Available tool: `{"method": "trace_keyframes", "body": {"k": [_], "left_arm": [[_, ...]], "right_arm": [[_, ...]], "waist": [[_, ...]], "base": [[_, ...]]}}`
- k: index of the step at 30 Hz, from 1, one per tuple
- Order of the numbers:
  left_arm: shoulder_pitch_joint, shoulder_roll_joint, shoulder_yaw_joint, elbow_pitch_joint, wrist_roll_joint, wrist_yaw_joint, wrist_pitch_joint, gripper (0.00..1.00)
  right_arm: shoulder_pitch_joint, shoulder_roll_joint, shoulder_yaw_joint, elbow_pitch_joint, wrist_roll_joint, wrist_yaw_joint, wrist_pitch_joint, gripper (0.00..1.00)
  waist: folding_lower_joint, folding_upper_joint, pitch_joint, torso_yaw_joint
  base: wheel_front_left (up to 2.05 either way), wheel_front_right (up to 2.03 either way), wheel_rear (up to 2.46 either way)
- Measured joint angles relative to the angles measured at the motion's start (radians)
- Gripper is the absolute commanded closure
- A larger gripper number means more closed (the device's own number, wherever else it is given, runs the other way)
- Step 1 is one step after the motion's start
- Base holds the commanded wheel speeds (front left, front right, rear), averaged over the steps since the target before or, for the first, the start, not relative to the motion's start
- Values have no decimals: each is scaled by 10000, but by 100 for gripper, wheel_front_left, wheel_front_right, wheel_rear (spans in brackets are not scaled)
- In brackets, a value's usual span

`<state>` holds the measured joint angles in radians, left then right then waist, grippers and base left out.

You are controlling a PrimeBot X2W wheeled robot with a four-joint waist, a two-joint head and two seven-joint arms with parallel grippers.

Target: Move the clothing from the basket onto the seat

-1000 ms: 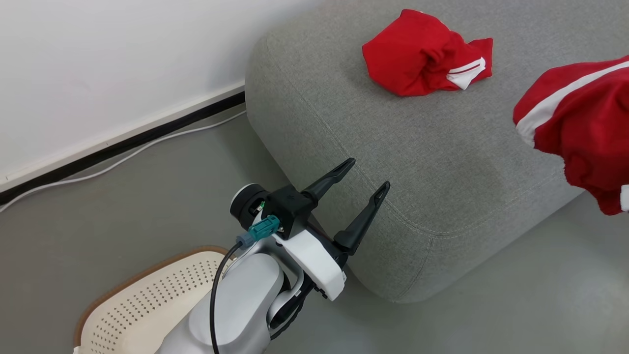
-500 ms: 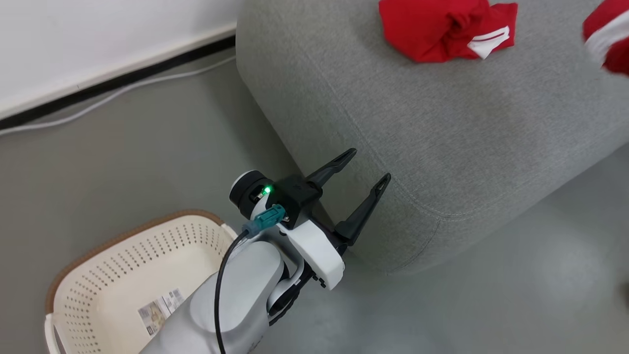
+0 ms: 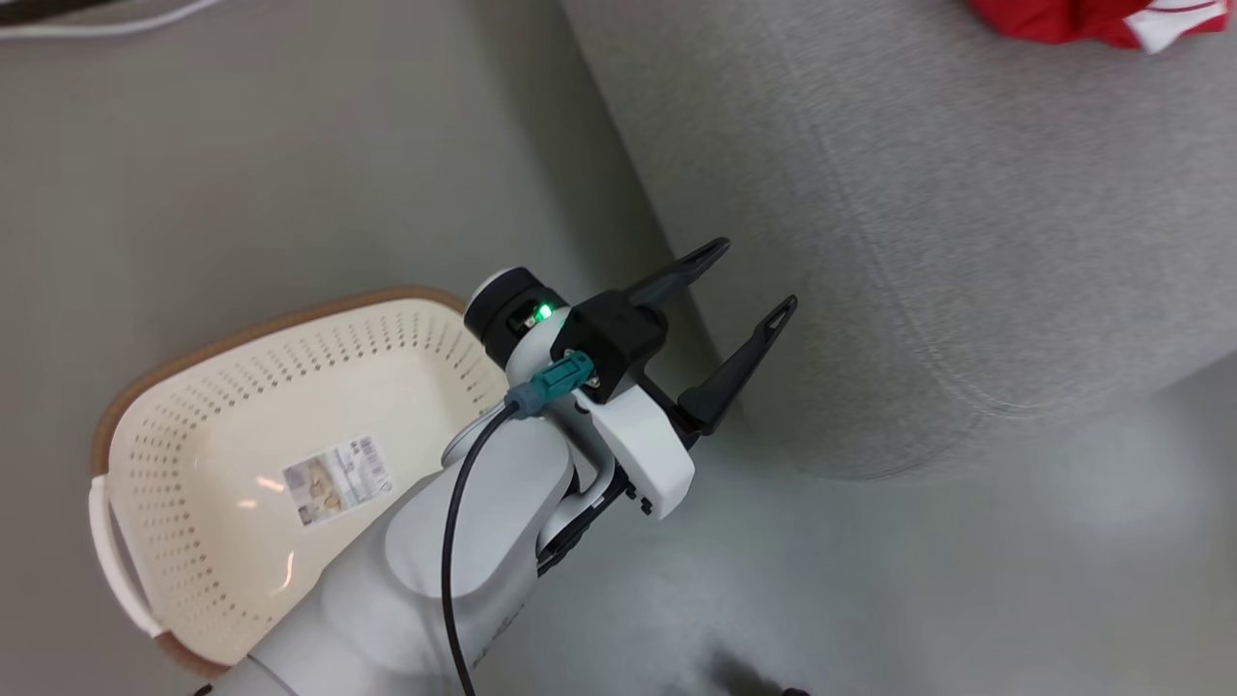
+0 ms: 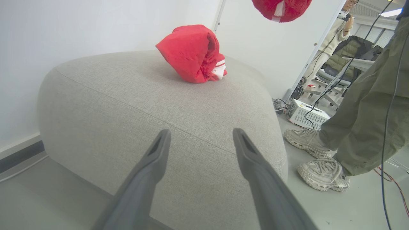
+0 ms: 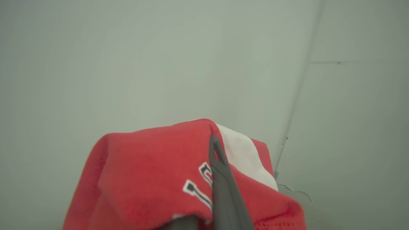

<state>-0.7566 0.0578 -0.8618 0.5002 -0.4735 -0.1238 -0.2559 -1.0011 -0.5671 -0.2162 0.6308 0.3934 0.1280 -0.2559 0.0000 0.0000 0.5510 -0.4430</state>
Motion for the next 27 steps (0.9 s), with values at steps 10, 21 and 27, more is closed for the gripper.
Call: {"method": "trace_keyframes", "body": {"k": [10,21,27], "left_arm": [[-427,-13,-224,-305,58,4,0,0],[-460,-33,-412,-961,-115,330,-2,0],[-460,-36,-387,-965,-115,368,-2,0]], "right_arm": [[-2073,-1229,-880,2447,151,0,-6,100],[-2809,-876,-771,4456,157,0,-8,100],[-2134,-207,-46,4752,999,0,-8,53]], "waist": [[0,0,1078,1490],[0,0,1864,3013],[0,0,1875,3144]], "base": [[0,0,0],[0,0,0],[0,0,0]]}}
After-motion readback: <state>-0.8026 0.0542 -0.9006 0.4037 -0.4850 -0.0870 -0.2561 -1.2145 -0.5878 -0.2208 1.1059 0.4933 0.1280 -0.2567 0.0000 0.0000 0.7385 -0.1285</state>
